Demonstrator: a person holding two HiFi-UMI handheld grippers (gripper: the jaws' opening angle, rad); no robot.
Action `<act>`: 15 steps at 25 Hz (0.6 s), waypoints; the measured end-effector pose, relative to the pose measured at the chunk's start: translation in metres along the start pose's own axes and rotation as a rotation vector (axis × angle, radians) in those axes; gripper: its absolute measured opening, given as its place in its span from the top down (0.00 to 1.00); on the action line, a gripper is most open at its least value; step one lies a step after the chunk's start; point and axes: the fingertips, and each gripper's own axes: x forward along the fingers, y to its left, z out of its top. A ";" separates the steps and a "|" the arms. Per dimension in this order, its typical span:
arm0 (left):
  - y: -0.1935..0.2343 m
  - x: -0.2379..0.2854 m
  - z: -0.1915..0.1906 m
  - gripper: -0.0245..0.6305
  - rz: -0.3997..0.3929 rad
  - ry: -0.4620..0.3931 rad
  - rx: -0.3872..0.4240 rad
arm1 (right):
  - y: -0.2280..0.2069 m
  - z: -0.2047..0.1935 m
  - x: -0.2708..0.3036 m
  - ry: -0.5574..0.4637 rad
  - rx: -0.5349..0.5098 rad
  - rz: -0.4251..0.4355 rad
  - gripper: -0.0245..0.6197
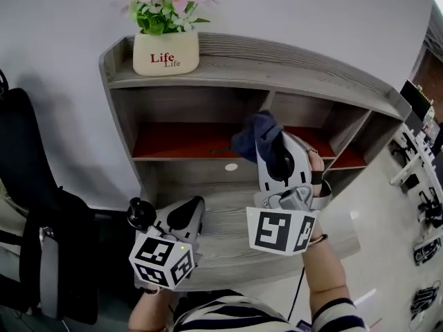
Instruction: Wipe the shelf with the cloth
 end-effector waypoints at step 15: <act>-0.018 0.005 0.038 0.94 -0.003 -0.051 0.063 | -0.049 0.002 0.009 -0.111 0.148 -0.066 0.89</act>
